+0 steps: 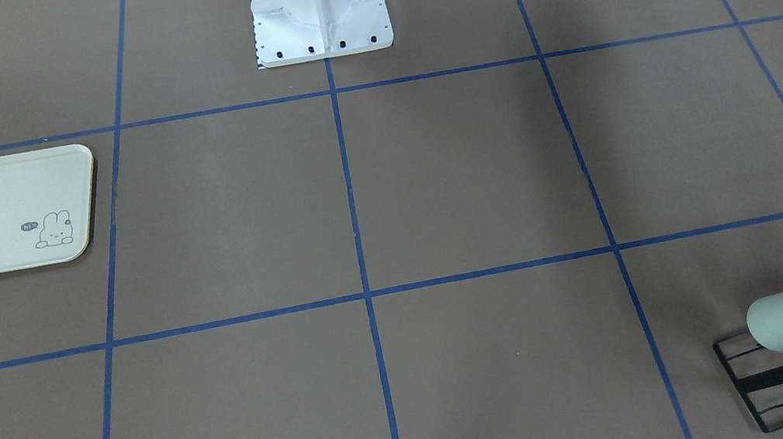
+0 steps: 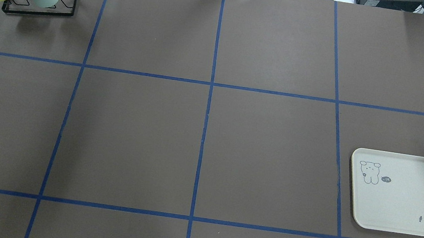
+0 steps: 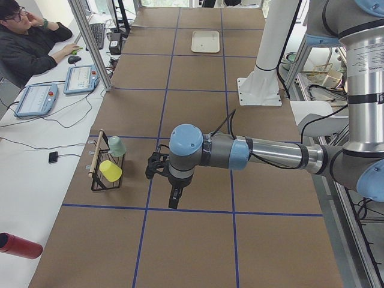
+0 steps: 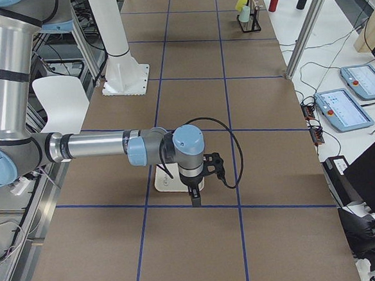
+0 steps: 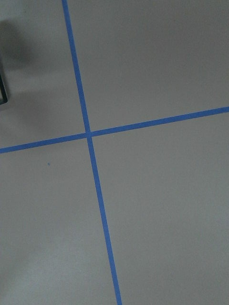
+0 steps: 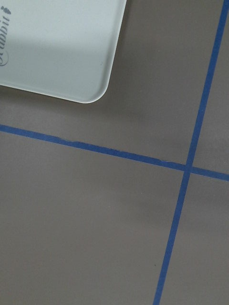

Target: Left arm grabs green cup and hands to right arm on tray

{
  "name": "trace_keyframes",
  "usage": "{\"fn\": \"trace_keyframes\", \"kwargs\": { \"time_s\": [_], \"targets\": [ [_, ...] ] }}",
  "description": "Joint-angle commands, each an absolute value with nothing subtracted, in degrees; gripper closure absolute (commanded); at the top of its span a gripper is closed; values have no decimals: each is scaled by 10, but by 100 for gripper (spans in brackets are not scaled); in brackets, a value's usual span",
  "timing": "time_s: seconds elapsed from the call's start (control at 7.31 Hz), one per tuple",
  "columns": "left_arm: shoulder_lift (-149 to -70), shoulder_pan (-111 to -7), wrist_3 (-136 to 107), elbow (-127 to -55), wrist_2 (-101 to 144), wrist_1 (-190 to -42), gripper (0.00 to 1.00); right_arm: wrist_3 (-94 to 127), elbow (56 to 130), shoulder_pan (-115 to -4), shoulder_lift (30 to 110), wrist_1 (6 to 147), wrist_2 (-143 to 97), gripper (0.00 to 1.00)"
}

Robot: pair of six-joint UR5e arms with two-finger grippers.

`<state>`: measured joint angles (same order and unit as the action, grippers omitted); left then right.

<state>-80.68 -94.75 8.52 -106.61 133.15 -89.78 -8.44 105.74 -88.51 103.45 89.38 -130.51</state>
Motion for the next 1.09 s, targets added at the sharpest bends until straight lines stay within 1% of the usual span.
{"fn": "trace_keyframes", "kwargs": {
  "time_s": [0.0, 0.55, 0.68, 0.82, 0.96],
  "targets": [
    [-807, -947, 85, -1067, 1332, -901, 0, -84, 1058, -885, 1034, 894, -1305, 0],
    [-817, -946, 80, -1069, 1335, -913, 0, -84, 1070, -885, 1026, 892, -1305, 0],
    [-824, -946, 80, -1070, 1335, -940, 0, -84, 1089, -885, 1025, 891, -1305, 0],
    [-840, -945, 79, -1063, 1334, -997, 0, -84, 1089, -885, 1010, 874, -1303, 0],
    [-870, -945, 79, -1050, 1328, -1071, 0, -84, 1065, -885, 982, 821, -1305, 0]
  ]
}}
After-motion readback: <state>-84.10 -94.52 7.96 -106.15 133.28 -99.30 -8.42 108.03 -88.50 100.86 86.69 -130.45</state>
